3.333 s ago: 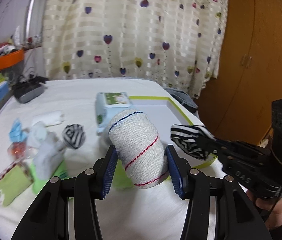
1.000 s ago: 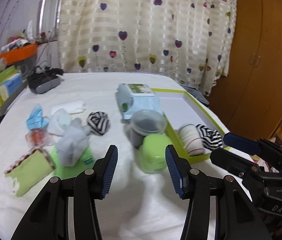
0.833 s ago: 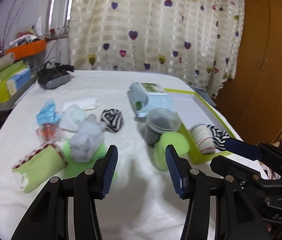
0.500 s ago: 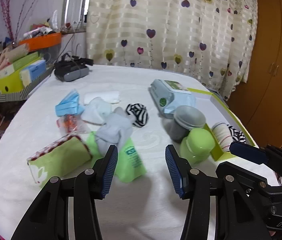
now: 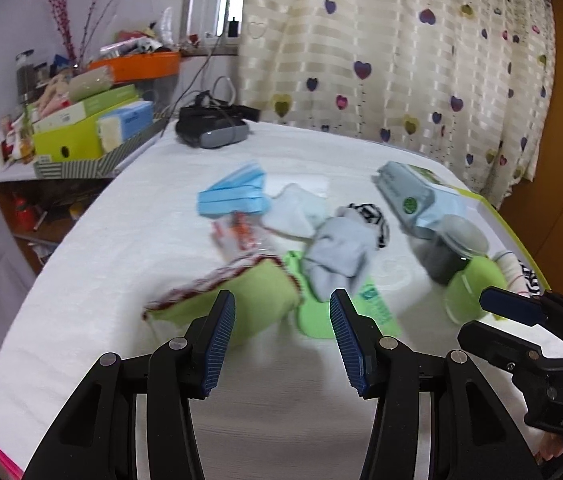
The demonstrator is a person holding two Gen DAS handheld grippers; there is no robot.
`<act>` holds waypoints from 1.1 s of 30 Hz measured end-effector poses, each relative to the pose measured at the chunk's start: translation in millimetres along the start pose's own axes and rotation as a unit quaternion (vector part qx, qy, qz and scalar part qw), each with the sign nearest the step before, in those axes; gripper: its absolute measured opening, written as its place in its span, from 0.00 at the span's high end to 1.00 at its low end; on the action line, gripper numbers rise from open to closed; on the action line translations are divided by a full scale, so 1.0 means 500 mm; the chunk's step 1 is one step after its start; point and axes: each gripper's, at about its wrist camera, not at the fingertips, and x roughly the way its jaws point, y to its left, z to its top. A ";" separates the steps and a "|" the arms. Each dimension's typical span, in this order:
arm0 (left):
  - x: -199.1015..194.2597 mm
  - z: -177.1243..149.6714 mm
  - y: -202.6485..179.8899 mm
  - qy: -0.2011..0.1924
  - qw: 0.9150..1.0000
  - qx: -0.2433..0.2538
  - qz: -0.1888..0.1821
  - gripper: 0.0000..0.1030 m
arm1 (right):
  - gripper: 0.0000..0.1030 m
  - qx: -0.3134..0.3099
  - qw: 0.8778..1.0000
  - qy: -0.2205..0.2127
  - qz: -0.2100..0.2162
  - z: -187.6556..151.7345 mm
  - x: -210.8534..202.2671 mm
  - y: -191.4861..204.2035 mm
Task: Organize soft objects
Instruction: 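Grasp the green rolled cloth with the left gripper while the right grasps the blue sock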
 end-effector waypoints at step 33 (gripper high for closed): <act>0.099 -0.003 0.096 0.053 0.997 0.034 -0.049 0.32 | 0.50 0.040 0.997 0.064 -0.019 0.102 0.219 -0.003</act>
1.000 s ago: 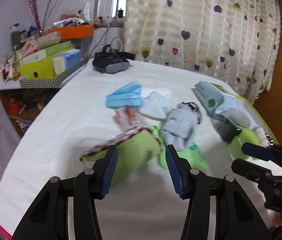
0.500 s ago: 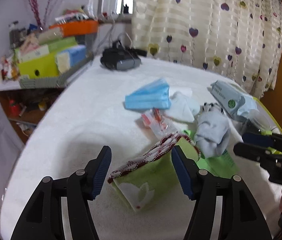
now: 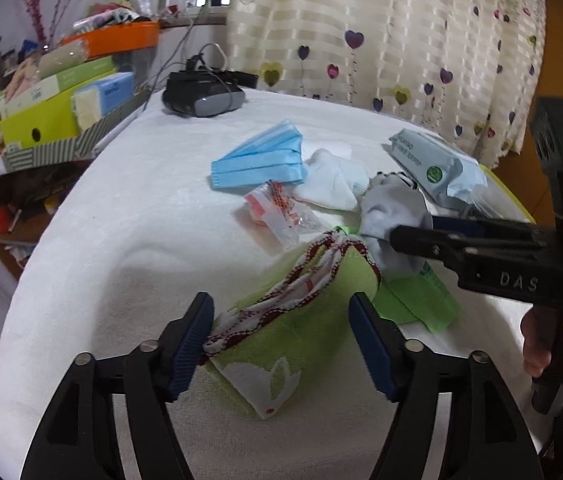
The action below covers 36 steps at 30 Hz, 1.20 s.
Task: Organize soft objects
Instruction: 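Grasp the green rolled cloth with the left gripper while the right grasps the blue sock, then carry the green cloth and blue sock with both grippers to the box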
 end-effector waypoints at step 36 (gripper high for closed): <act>-0.085 -0.016 -0.077 -0.038 0.998 -0.030 0.028 0.89 | 0.85 -0.031 0.995 -0.096 0.018 -0.056 -0.172 -0.003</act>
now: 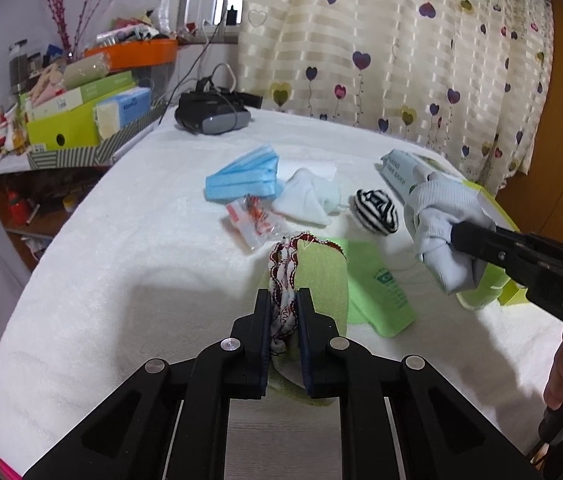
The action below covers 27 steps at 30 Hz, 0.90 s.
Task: Organize soft objects
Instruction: 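Carry the green cloth and blue sock with both grippers to the box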
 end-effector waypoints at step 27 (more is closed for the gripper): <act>-0.027 0.080 -0.174 -0.044 0.997 0.020 -0.062 0.89 | 0.85 0.034 0.995 -0.075 -0.053 -0.016 -0.162 -0.113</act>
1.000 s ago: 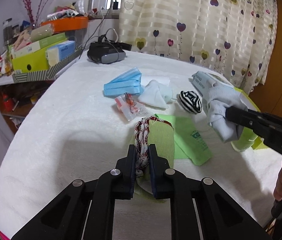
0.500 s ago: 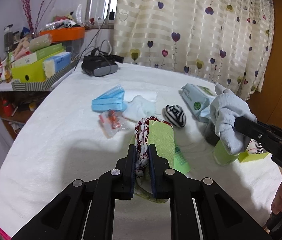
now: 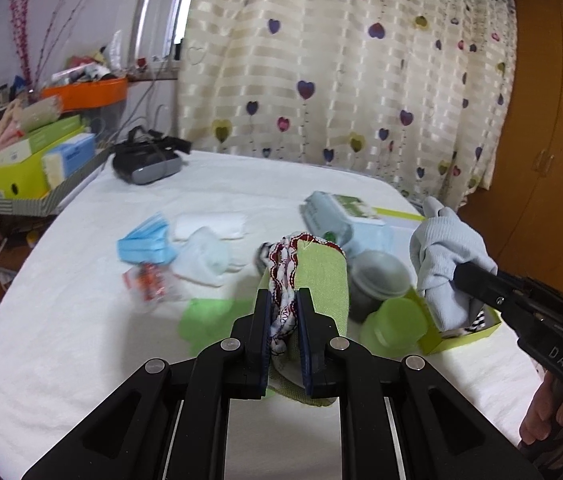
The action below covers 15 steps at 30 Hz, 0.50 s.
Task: Organize soft objects
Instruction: 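Carry the green cloth and blue sock with both grippers to the box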
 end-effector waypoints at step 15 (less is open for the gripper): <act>0.032 0.046 -0.124 -0.001 0.998 0.037 -0.047 0.89 | 0.84 0.026 0.999 -0.014 -0.046 -0.002 -0.047 -0.104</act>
